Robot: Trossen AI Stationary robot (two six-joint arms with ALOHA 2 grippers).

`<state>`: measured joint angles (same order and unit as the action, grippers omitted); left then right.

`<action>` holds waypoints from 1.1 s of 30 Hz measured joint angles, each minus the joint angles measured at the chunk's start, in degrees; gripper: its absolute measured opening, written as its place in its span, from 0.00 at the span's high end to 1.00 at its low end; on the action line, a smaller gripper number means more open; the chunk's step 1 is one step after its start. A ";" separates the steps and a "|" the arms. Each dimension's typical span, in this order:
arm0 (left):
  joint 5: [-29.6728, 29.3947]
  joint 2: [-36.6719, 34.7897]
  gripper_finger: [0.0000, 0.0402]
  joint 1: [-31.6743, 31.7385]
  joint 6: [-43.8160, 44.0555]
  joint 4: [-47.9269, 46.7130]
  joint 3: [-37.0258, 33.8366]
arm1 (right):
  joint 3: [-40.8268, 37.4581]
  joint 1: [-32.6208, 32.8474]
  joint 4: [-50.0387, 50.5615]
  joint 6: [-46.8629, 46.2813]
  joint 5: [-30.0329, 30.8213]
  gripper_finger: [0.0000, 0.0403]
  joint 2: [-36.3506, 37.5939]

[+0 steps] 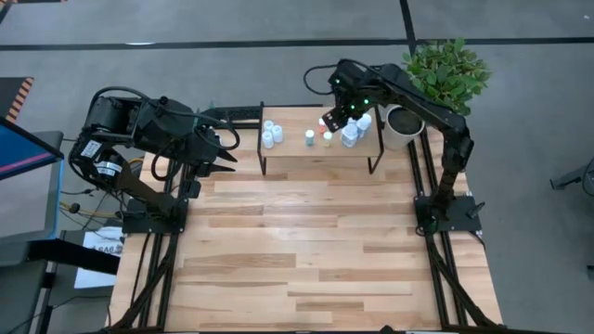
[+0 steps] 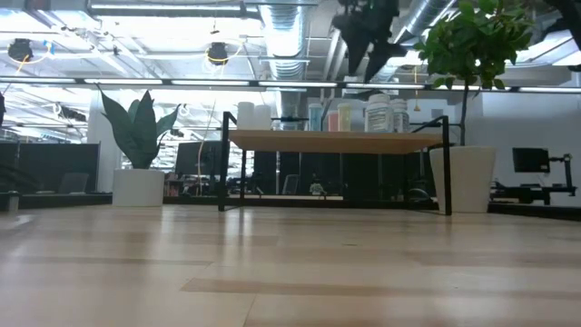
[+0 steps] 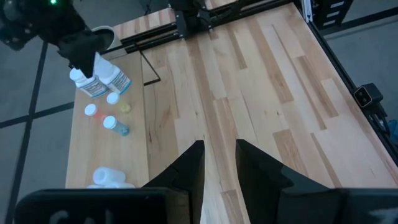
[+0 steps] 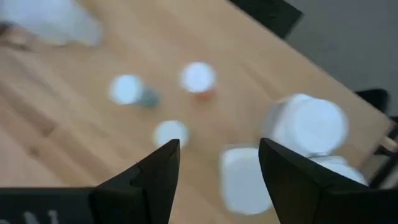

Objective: Pick and place medicine bottles onto shelf by color
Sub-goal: Put the large white pill bottle on the shelf

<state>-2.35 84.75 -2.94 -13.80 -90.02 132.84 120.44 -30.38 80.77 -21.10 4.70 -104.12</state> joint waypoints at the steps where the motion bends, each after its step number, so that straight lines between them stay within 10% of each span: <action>1: -0.01 0.00 0.81 0.02 0.00 0.00 0.00 | 0.70 0.88 0.13 0.13 -0.14 0.40 0.00; 19: 0.00 0.00 0.81 0.01 -0.45 0.02 0.00 | -1.78 11.89 9.02 -4.53 6.74 0.41 -0.28; 33: 0.00 0.40 0.81 0.02 -0.09 0.01 0.02 | -8.38 11.13 6.43 -5.88 8.75 0.62 -0.28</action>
<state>-2.35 85.15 -2.92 -13.89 -90.01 132.86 112.06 -19.25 87.20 -26.98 13.45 -104.40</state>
